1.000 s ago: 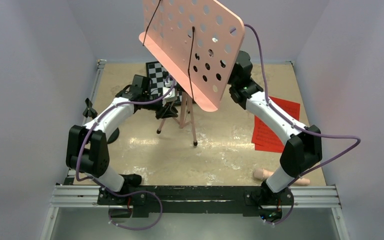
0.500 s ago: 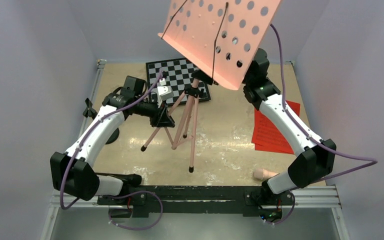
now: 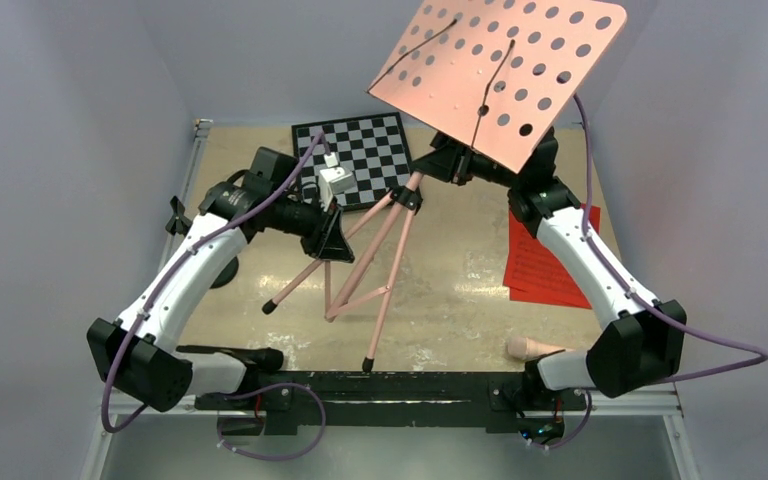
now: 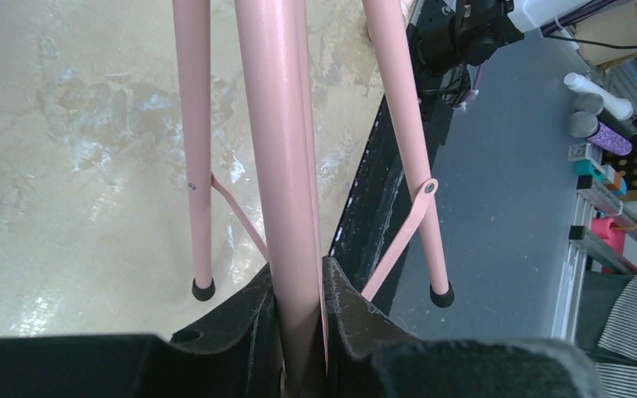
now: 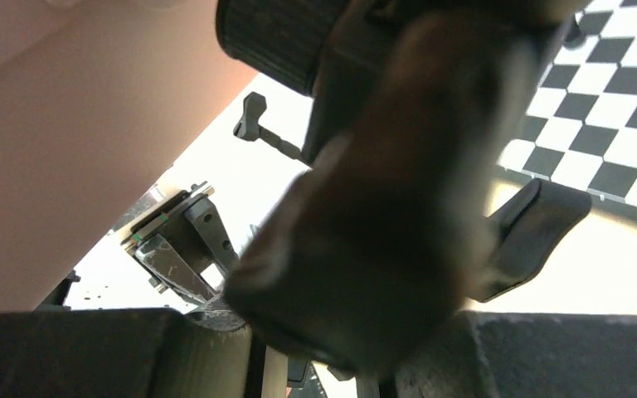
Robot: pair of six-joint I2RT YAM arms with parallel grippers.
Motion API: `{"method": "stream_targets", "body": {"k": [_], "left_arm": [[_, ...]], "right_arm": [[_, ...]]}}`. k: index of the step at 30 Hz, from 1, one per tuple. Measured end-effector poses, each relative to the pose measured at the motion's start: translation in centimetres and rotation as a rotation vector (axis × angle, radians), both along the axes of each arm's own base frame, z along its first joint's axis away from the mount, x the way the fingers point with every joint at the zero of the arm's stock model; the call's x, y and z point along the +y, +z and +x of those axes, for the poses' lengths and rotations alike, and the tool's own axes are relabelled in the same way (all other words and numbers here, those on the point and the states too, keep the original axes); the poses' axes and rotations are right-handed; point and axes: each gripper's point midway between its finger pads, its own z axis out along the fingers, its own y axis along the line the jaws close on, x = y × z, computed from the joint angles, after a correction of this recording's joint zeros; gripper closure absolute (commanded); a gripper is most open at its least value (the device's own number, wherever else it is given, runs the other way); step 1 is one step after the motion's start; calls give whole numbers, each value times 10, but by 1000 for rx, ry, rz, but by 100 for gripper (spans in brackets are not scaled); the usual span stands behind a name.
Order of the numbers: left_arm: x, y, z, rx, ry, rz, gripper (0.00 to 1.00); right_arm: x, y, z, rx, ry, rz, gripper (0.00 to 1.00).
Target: Pack up the instrument practice props
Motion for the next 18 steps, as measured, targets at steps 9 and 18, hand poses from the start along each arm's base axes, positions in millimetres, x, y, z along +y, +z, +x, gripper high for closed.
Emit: {"method": "stream_targets", "body": {"k": [9, 18], "left_arm": [[-27, -30, 4, 107, 5, 62, 100], [-60, -72, 26, 194, 56, 110, 100]], "right_arm": [[-29, -57, 14, 181, -51, -6, 100], [-56, -132, 41, 389, -83, -17, 100]]}}
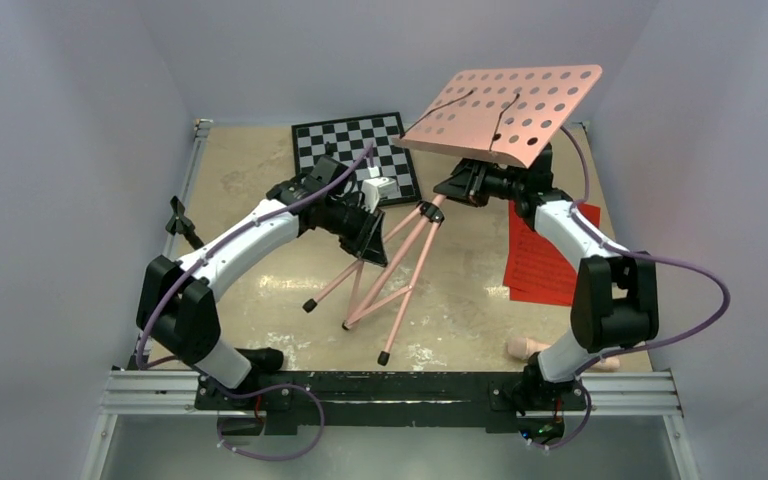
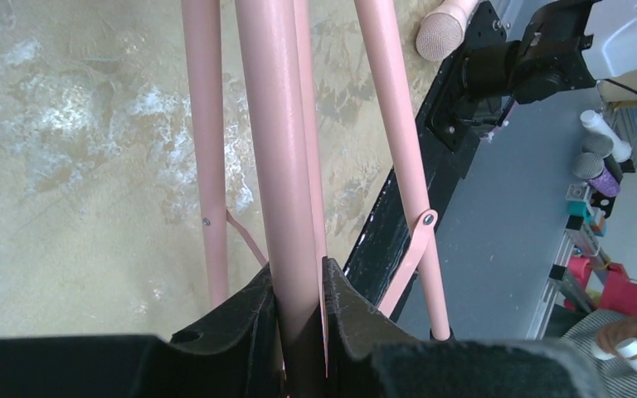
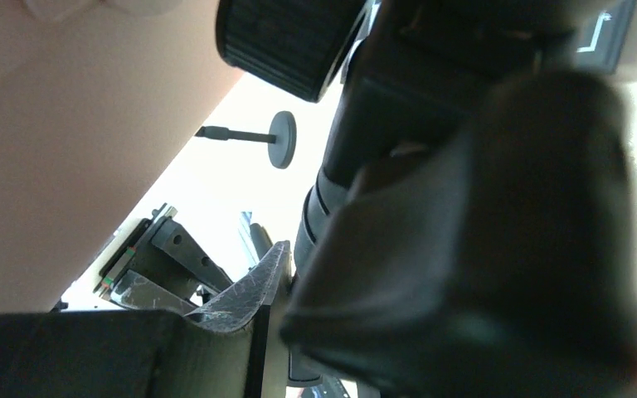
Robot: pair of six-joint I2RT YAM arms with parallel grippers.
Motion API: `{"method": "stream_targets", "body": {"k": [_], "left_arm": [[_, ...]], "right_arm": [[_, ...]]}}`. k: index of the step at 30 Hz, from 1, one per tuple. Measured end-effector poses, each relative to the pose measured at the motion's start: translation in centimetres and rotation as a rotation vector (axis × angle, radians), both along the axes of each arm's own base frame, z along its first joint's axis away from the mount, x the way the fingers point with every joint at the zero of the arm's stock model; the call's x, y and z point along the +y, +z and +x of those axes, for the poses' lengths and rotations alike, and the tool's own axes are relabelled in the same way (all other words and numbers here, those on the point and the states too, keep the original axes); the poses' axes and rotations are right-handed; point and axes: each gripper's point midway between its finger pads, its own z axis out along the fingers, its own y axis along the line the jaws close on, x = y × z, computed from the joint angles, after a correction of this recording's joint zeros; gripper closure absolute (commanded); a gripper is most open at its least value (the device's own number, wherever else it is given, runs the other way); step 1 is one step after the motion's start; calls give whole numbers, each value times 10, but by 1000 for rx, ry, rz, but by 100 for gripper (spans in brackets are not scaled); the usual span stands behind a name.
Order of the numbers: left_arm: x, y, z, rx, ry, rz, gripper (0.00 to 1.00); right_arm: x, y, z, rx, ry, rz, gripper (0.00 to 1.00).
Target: Pack up the instrument practice props
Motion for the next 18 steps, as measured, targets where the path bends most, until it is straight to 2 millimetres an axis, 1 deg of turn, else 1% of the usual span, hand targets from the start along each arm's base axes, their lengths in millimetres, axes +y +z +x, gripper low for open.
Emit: {"method": "stream_targets", "body": {"k": [3, 6, 14, 16, 18], "left_arm": [[-7, -9, 2, 36, 23, 16, 100], [-14, -19, 3, 64, 41, 36, 100], [-37, -49, 6, 125, 51, 62, 100], [-41, -53, 7, 136, 58, 64, 100], [-44, -57, 7, 144, 63, 69, 100]], "right_arm": [[-5, -22, 4, 68, -4, 1, 100], [-9, -39, 7, 121, -15, -6, 100], [-23, -77, 13, 230, -74, -50, 100], [-26, -87, 14, 252, -79, -56, 100], [-27, -92, 15, 267, -78, -54, 100]]}}
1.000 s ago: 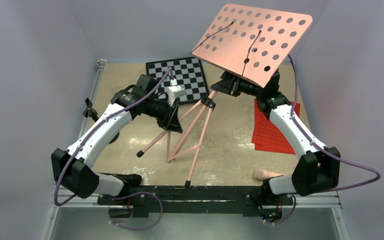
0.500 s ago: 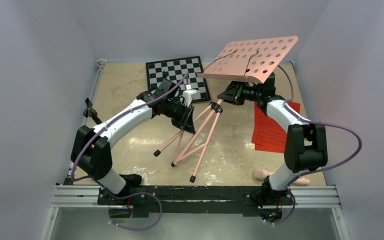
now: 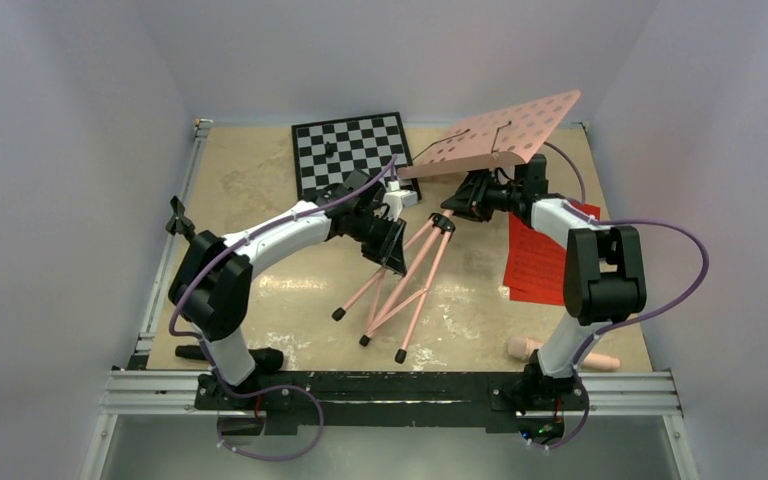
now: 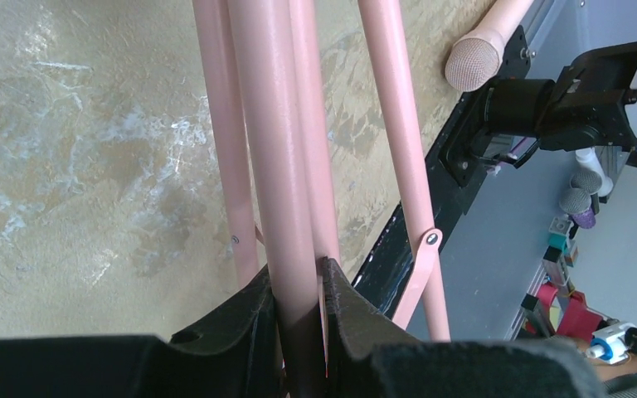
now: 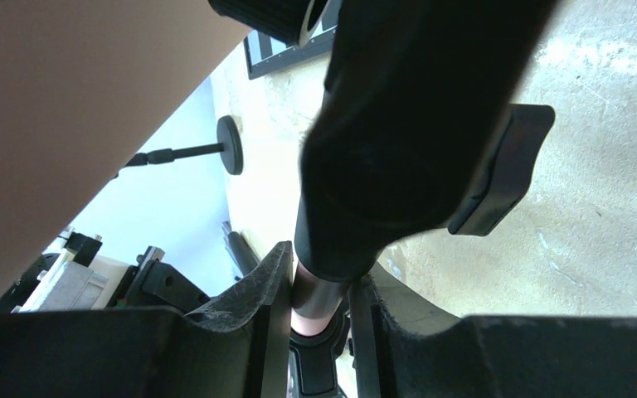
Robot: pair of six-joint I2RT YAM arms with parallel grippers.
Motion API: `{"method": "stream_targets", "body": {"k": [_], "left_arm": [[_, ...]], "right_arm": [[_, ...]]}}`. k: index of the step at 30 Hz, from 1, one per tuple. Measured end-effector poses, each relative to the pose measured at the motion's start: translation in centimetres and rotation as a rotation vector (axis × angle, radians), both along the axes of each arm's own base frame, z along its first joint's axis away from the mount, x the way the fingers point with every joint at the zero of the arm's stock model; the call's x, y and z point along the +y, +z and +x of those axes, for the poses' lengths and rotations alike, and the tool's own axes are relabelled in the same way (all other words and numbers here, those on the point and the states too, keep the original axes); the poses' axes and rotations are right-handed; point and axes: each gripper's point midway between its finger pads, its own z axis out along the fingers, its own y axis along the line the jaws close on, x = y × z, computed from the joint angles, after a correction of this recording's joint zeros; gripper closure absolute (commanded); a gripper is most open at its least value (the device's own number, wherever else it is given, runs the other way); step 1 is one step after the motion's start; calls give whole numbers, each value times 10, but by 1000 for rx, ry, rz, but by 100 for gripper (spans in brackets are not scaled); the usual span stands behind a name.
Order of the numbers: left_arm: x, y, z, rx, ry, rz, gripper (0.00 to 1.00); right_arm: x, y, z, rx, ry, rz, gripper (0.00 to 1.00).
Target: Pack up the instrument practice props
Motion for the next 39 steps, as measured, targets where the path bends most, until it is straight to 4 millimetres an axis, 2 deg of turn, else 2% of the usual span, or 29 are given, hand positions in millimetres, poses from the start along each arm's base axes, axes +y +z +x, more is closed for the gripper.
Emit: {"method": "stream_targets", "body": {"k": [1, 6, 10, 12, 13, 14, 18, 21, 24, 26, 32, 36, 39], "left_arm": [[-1, -1, 0, 2, 2, -1, 100], [-4, -2, 1, 7, 10, -4, 100], [-11, -1, 6, 13, 32, -24, 100], [-17, -2, 9, 21, 49, -38, 100], [-19, -1, 11, 23, 57, -45, 100], [-21, -1, 12, 27, 63, -52, 100], [-28, -2, 18, 45, 88, -66, 100], [-33, -3, 21, 50, 96, -68, 100], [-37, -6, 26, 55, 111, -64, 100], [-40, -8, 28, 56, 113, -66, 100], [-49, -13, 30, 79, 130, -74, 100], [-58, -14, 33, 84, 143, -98, 100], [-67, -15, 39, 107, 180, -125, 100]], "right_arm": [[-1, -1, 0, 2, 0, 1, 99], [-3, -2, 1, 5, -8, -4, 57], [-10, -7, 5, -3, -29, -34, 35], [-15, -11, 4, 14, -46, -46, 20], [-18, -13, 4, 24, -57, -51, 8], [-20, -15, 3, 35, -64, -53, 2], [-31, -20, -11, 82, -90, -66, 1], [-35, -9, -20, 75, -96, -63, 1], [-40, 8, -38, 68, -107, -52, 1], [-45, 12, -53, 77, -118, -49, 1], [-60, 7, -92, 176, -154, -33, 1], [-65, 8, -102, 214, -160, -34, 1], [-66, 13, -105, 170, -141, -52, 1]]}}
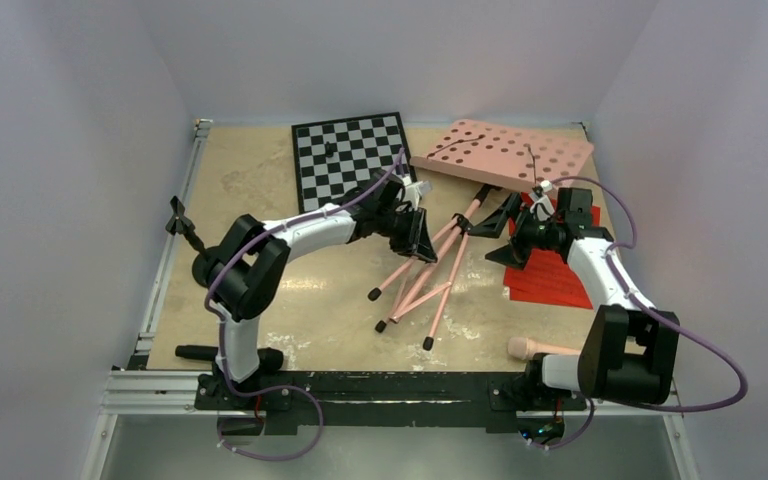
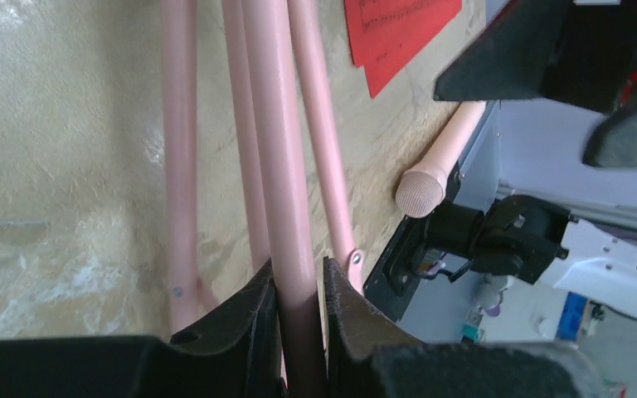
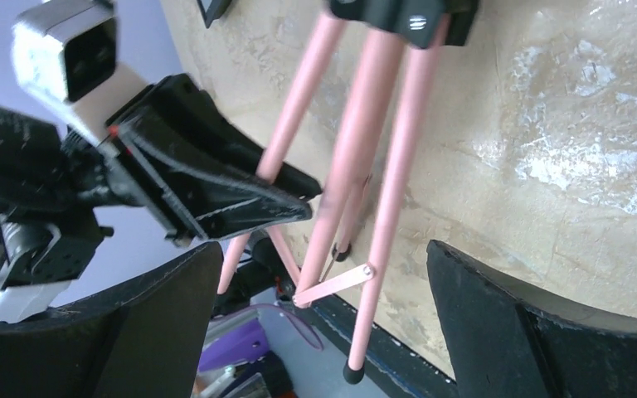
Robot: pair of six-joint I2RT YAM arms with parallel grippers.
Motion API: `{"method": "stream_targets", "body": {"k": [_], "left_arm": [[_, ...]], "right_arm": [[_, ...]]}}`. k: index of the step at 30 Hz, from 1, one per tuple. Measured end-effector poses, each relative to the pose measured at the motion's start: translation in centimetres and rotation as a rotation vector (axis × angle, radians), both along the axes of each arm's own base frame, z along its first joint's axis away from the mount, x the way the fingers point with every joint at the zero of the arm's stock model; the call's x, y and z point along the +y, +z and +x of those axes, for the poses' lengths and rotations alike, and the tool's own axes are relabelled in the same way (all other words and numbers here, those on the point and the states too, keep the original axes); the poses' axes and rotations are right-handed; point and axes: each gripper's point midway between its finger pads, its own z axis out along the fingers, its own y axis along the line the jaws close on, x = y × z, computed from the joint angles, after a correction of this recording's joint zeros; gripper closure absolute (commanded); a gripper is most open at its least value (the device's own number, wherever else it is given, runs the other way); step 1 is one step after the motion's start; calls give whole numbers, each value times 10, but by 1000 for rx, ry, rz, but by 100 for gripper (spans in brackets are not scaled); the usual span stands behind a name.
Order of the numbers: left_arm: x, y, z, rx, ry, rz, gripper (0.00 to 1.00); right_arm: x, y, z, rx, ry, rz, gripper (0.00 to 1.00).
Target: Pack up the instrument practice props
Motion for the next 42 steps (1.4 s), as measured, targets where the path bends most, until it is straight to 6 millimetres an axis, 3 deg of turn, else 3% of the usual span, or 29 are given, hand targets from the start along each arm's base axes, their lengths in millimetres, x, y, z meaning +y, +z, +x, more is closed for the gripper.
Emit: {"method": "stream_targets", "body": {"k": [5, 20, 26, 31, 36, 42], "left_arm": [[-12, -12, 0, 58, 44, -38, 100], [-26, -12, 6, 67, 131, -135, 100], [-44, -10, 12, 48, 215, -156, 100], [-58, -11, 4, 44, 250, -152, 66], [-60, -4, 12, -43, 232, -194, 41], [-50, 13, 12, -180, 140, -237, 34]], "right_arm": [[0, 4, -2, -52, 27, -27, 1], [-14, -22, -7, -24, 42, -160, 1], [-6, -39, -4, 11, 97, -190, 1], [4, -50, -3, 29, 140, -216, 1], [3, -58, 9, 44, 131, -241, 1], [16, -60, 21, 47, 170, -266, 1]]}}
